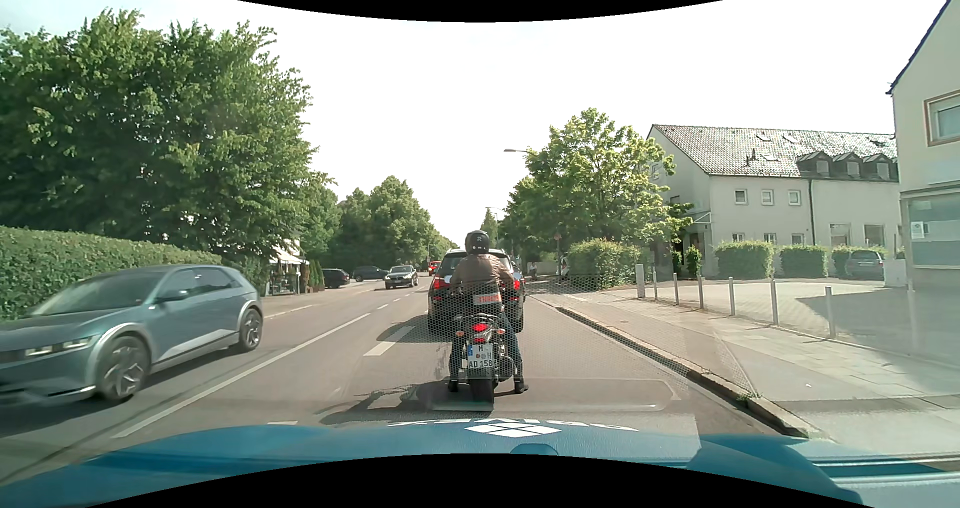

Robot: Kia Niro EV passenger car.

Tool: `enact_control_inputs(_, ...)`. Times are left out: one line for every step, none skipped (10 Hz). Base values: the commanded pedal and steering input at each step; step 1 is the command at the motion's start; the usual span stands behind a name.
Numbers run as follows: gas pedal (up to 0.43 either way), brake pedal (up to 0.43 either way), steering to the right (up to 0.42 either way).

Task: Follow the waypoints while adhering to traffic rules and regulations

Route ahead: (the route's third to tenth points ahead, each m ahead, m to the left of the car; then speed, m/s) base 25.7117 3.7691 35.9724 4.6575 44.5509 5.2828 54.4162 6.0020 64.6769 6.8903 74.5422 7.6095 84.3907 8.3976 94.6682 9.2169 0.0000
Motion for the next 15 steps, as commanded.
enact_control_inputs(0.000,0.311,-0.021)
enact_control_inputs(0.000,0.311,-0.021)
enact_control_inputs(0.000,0.311,-0.021)
enact_control_inputs(0.000,0.311,-0.021)
enact_control_inputs(0.000,0.311,-0.021)
enact_control_inputs(0.000,0.311,-0.021)
enact_control_inputs(0.000,0.311,-0.021)
enact_control_inputs(0.000,0.311,-0.021)
enact_control_inputs(0.000,0.311,-0.021)
enact_control_inputs(0.000,0.305,-0.021)
enact_control_inputs(0.000,0.311,-0.021)
enact_control_inputs(0.000,0.311,-0.021)
enact_control_inputs(0.000,0.311,-0.021)
enact_control_inputs(0.000,0.311,-0.021)
enact_control_inputs(0.000,0.311,-0.021)
